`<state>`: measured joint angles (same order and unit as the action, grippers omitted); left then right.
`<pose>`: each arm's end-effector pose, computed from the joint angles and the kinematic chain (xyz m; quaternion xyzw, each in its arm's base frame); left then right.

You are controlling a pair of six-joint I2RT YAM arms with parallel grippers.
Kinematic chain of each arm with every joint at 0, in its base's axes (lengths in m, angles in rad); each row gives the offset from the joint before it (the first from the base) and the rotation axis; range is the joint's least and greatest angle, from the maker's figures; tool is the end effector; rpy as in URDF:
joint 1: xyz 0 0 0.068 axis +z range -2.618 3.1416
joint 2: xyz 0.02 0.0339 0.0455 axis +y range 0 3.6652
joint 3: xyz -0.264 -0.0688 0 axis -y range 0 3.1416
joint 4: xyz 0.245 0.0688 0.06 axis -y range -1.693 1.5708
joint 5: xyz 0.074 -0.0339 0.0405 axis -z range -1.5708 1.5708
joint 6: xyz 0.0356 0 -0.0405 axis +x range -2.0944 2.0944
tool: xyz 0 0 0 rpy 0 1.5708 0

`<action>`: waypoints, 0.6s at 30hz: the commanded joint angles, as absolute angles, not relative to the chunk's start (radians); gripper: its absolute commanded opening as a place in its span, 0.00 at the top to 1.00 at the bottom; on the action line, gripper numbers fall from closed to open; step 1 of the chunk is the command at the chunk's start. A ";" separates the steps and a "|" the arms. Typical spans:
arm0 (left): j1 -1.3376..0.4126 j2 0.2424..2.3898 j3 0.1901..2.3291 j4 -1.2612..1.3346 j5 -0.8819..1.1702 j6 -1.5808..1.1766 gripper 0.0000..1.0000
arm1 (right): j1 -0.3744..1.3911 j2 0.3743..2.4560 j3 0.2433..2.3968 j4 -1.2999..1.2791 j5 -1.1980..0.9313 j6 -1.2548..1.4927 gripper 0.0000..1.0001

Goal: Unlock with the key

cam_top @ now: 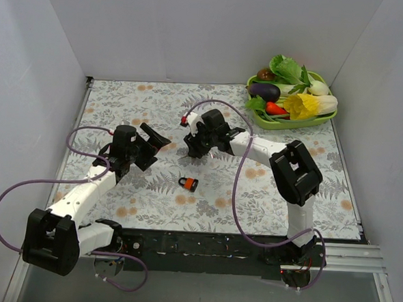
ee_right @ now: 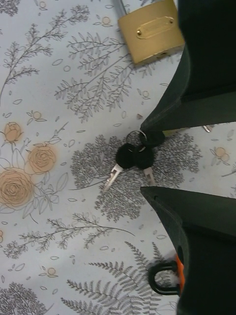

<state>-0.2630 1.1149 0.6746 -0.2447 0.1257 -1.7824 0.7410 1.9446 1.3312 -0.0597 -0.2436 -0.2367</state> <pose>0.2264 -0.0656 0.2312 -0.6015 0.6723 -0.3946 0.1744 0.3160 0.3007 0.1996 -0.4665 0.7648 0.2135 0.3898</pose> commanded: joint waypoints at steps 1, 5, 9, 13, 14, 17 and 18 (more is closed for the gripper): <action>-0.252 1.075 0.692 -0.207 0.193 -1.631 0.02 | 0.738 2.019 1.465 -0.123 -0.279 -0.299 0.44; -0.250 1.051 0.695 -0.215 0.195 -1.588 0.02 | 0.739 2.088 1.535 -0.195 -0.278 -0.334 0.44; -0.245 1.013 0.690 -0.224 0.184 -1.572 0.02 | 0.739 2.111 1.536 -0.207 -0.241 -0.370 0.45; -0.244 0.991 0.683 -0.235 0.173 -1.565 0.02 | 0.744 2.128 1.539 -0.209 -0.221 -0.388 0.45; -0.244 0.988 0.680 -0.235 0.173 -1.569 0.02 | 0.747 2.129 1.539 -0.206 -0.218 -0.391 0.46; -0.242 0.977 0.672 -0.236 0.175 -1.574 0.02 | 0.756 2.143 1.545 -0.196 -0.206 -0.402 0.47; -0.242 0.976 0.670 -0.236 0.176 -1.575 0.02 | 0.759 2.146 1.548 -0.196 -0.199 -0.405 0.47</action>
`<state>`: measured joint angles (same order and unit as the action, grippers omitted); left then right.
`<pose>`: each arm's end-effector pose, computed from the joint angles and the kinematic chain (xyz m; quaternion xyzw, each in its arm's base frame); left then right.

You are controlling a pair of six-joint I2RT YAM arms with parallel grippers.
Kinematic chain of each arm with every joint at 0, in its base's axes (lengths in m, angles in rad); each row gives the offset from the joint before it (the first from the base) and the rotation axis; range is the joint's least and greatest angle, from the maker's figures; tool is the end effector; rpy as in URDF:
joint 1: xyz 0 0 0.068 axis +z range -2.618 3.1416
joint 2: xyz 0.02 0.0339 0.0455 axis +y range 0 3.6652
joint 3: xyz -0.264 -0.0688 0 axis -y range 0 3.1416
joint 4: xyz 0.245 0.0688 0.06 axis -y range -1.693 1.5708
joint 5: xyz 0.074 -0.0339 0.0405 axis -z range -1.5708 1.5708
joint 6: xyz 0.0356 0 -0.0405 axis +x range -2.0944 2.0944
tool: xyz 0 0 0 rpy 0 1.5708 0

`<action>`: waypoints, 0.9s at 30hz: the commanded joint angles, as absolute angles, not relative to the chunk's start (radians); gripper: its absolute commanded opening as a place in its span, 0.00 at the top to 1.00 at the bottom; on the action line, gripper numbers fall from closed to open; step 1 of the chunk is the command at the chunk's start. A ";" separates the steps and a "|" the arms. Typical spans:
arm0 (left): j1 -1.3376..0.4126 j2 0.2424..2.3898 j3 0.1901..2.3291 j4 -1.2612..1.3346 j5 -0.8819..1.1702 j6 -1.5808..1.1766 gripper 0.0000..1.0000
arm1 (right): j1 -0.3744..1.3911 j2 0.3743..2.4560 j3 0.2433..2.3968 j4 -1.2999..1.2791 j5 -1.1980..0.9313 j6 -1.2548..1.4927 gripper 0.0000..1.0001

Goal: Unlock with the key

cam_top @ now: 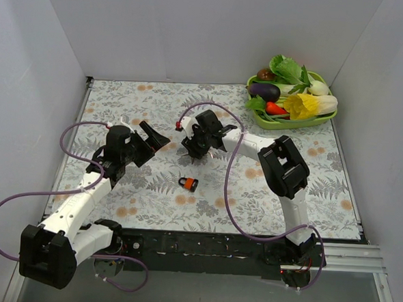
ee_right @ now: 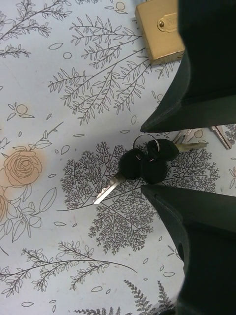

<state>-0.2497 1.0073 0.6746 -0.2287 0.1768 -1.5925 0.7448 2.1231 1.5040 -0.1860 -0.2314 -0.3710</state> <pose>0.2140 -0.0610 0.2553 -0.5090 0.7092 -0.4303 0.2298 0.3387 0.3233 0.1666 -0.5244 0.7589 0.1742 0.3447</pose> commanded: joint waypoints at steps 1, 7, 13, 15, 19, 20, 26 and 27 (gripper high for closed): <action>-0.242 0.973 0.666 -0.235 0.176 -1.577 0.02 | 0.762 2.158 1.554 -0.198 -0.186 -0.413 0.47; -0.239 0.947 0.654 -0.235 0.178 -1.577 0.02 | 0.770 2.186 1.597 -0.216 -0.170 -0.423 0.48; -0.236 0.939 0.646 -0.238 0.176 -1.575 0.02 | 0.772 2.194 1.589 -0.232 -0.149 -0.425 0.60; -0.238 0.937 0.644 -0.238 0.176 -1.575 0.02 | 0.772 2.188 1.569 -0.226 -0.149 -0.410 0.74; -0.238 0.954 0.641 -0.236 0.193 -1.572 0.02 | 0.770 2.155 1.549 -0.219 -0.166 -0.367 0.93; -0.238 0.957 0.640 -0.236 0.198 -1.565 0.02 | 0.772 2.146 1.543 -0.218 -0.166 -0.356 0.98; -0.238 0.971 0.638 -0.204 0.281 -1.508 0.02 | 0.772 2.046 1.503 -0.198 -0.218 -0.272 0.99; -0.238 0.973 0.640 -0.201 0.290 -1.493 0.02 | 0.770 2.034 1.499 -0.195 -0.221 -0.262 0.99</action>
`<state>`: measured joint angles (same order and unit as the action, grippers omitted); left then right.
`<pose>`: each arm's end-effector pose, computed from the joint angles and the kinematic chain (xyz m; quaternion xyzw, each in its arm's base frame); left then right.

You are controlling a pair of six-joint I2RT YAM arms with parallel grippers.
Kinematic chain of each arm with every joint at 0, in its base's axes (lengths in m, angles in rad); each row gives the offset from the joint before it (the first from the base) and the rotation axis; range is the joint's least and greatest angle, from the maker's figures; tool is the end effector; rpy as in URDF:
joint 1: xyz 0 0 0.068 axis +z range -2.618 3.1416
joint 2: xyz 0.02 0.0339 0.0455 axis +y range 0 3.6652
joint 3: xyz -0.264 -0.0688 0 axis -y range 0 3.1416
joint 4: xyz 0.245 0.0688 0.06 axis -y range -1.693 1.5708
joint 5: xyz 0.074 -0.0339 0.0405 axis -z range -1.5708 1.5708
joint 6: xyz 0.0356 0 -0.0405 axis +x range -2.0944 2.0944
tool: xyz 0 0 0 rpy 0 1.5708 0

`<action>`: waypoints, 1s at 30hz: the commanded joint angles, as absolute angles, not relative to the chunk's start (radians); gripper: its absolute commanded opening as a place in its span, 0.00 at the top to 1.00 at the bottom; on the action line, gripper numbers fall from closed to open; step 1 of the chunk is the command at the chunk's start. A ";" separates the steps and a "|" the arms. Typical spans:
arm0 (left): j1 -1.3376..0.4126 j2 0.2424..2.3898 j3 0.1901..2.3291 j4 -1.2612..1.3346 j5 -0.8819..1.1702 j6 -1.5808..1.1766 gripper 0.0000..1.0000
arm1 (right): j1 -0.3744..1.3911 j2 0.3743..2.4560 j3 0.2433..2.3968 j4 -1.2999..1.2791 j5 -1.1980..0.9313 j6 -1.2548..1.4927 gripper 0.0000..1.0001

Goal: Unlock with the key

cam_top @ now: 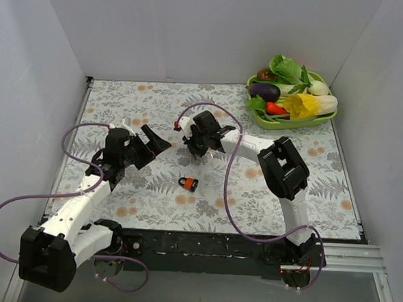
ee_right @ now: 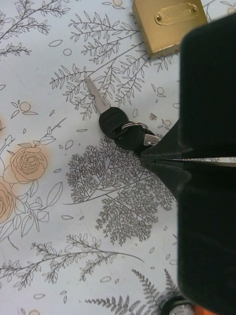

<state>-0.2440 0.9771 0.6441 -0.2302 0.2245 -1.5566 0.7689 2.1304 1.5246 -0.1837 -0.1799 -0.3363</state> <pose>0.2071 -0.0597 0.2509 -0.4882 0.7225 -0.4368 0.2212 0.3351 0.3331 0.1696 -0.5125 0.7659 0.1625 0.3526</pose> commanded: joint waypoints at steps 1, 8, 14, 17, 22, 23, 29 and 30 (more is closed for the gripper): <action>-0.238 0.973 0.640 -0.195 0.299 -1.488 0.02 | 0.770 2.011 1.494 -0.196 -0.222 -0.253 0.99; -0.238 0.950 0.612 -0.184 0.311 -1.502 0.02 | 0.772 1.944 1.485 -0.218 -0.215 -0.200 0.99; -0.238 0.904 0.604 -0.201 0.302 -1.479 0.02 | 0.770 1.884 1.442 -0.183 -0.198 -0.135 0.99; -0.238 0.894 0.595 -0.193 0.295 -1.471 0.02 | 0.769 1.893 1.450 -0.192 -0.170 -0.126 0.99; -0.238 0.907 0.601 -0.195 0.301 -1.442 0.02 | 0.770 1.946 1.494 -0.228 -0.101 -0.107 0.95; -0.236 0.910 0.601 -0.195 0.302 -1.434 0.02 | 0.770 1.959 1.506 -0.233 -0.091 -0.112 0.80; -0.236 0.917 0.611 -0.201 0.298 -1.384 0.02 | 0.772 2.045 1.543 -0.238 -0.072 -0.132 0.54; -0.236 0.917 0.612 -0.202 0.292 -1.379 0.02 | 0.770 2.065 1.560 -0.236 -0.074 -0.135 0.52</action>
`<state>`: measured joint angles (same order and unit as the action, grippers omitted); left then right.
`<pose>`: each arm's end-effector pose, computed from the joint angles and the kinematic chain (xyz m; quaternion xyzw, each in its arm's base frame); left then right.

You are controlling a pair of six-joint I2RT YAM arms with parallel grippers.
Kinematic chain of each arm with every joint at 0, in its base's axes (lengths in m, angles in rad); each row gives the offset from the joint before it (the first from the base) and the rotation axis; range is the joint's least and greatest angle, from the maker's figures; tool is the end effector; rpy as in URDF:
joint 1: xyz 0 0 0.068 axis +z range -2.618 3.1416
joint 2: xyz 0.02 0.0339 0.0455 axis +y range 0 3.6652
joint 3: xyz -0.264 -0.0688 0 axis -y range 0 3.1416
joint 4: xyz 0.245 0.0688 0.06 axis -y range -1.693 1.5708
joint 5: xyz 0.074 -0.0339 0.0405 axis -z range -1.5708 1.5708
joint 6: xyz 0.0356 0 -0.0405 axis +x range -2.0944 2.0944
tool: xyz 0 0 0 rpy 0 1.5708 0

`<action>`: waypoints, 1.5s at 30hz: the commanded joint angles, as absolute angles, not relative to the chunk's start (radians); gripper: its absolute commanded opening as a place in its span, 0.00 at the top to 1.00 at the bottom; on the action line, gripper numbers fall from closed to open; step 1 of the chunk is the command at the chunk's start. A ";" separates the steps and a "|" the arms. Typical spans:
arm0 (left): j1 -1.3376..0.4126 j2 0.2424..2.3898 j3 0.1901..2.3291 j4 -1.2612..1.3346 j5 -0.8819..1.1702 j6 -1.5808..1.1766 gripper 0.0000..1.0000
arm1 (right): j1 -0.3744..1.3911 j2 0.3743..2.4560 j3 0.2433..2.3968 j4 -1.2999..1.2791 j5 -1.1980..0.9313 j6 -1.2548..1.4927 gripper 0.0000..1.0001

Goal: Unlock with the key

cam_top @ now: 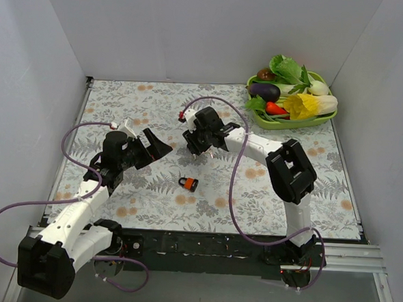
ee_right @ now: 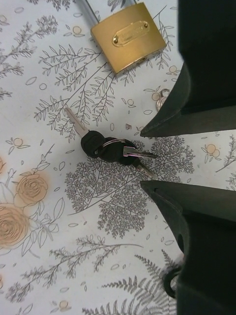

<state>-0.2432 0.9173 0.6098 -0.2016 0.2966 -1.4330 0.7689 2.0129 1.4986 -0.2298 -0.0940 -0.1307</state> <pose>0.1970 -0.0596 0.2535 -0.4160 0.7483 -0.4574 0.2402 0.3256 0.3197 0.2097 -0.4147 0.8156 0.1667 0.3675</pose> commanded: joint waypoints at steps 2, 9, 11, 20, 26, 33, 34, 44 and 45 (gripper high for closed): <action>-0.236 0.919 0.607 -0.201 0.284 -1.368 0.02 | 0.770 2.089 1.581 -0.248 -0.072 -0.133 0.50; -0.236 0.922 0.600 -0.201 0.273 -1.359 0.02 | 0.770 2.144 1.628 -0.278 -0.060 -0.143 0.54; -0.236 0.922 0.601 -0.202 0.270 -1.359 0.02 | 0.770 2.146 1.625 -0.284 -0.054 -0.147 0.58; -0.236 0.940 0.610 -0.199 0.290 -1.397 0.02 | 0.770 2.117 1.585 -0.287 -0.069 -0.149 0.99; -0.236 0.940 0.591 -0.141 0.357 -1.506 0.02 | 0.770 1.973 1.534 -0.305 -0.100 -0.149 0.99; -0.236 0.925 0.574 -0.045 0.449 -1.548 0.02 | 0.772 1.716 1.392 -0.324 -0.184 -0.158 0.99; -0.236 0.923 0.577 -0.041 0.477 -1.555 0.02 | 0.773 1.688 1.353 -0.321 -0.205 -0.164 0.99; -0.236 0.881 0.541 0.219 0.699 -1.537 0.02 | 0.773 1.457 1.307 -0.376 -0.328 -0.143 0.99; -0.236 0.891 0.545 0.244 0.718 -1.531 0.02 | 0.773 1.441 1.313 -0.391 -0.340 -0.137 0.99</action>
